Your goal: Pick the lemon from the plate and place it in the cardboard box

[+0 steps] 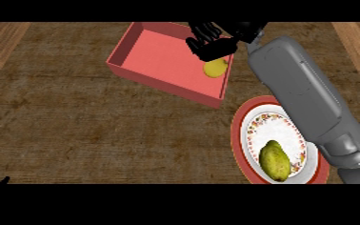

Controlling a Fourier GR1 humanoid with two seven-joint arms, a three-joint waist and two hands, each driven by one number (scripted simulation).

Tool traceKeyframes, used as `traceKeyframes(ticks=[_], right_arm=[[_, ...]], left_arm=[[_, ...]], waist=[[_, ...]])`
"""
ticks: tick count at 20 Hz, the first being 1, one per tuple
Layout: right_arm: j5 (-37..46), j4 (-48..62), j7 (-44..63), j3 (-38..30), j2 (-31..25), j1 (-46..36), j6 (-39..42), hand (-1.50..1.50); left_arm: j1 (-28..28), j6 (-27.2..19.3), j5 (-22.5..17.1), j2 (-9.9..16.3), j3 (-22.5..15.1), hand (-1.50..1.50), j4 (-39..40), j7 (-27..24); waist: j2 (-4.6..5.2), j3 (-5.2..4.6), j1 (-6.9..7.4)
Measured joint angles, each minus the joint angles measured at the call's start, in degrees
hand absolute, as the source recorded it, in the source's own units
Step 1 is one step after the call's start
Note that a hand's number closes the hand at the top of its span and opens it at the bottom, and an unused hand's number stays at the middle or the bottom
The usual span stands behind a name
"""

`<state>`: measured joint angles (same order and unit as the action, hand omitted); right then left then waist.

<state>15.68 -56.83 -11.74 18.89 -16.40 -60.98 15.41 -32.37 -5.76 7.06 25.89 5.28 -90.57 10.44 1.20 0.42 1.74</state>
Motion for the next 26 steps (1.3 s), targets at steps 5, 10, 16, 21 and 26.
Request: traceKeyframes(ticks=[5, 10, 16, 21, 26], right_arm=[[2.11, 4.19, 2.02, 2.25, 3.47, -2.16, -0.41, 1.5], [3.35, 9.3, 4.74, 3.22, 7.11, -2.94, -1.69, -1.5], [3.19, 13.79, 5.84, 2.63, 11.67, -4.01, -3.92, -1.5], [-0.68, 15.87, 4.93, -2.35, 14.71, -4.09, -7.73, -1.5], [-6.08, 17.65, 3.94, -8.84, 15.85, -4.39, -10.72, -1.5]], left_arm=[[0.35, 0.25, 1.07, -0.69, -0.05, 0.0, -0.07, -0.22], [0.45, 0.72, 1.81, -1.13, 0.31, 0.0, -0.33, -0.07], [0.56, 1.31, 1.86, -2.02, 1.02, 0.0, -0.83, 0.26], [-0.08, 1.78, 2.66, -2.38, 1.65, 0.0, -0.91, 0.58], [-0.46, 2.38, 2.39, -3.15, 2.52, 0.0, -1.24, 0.65]], waist=[[0.18, -0.04, 0.33], [0.46, -0.02, 0.57], [0.62, 0.01, 0.5], [0.7, 0.24, -0.32], [0.73, 0.27, -0.76]])
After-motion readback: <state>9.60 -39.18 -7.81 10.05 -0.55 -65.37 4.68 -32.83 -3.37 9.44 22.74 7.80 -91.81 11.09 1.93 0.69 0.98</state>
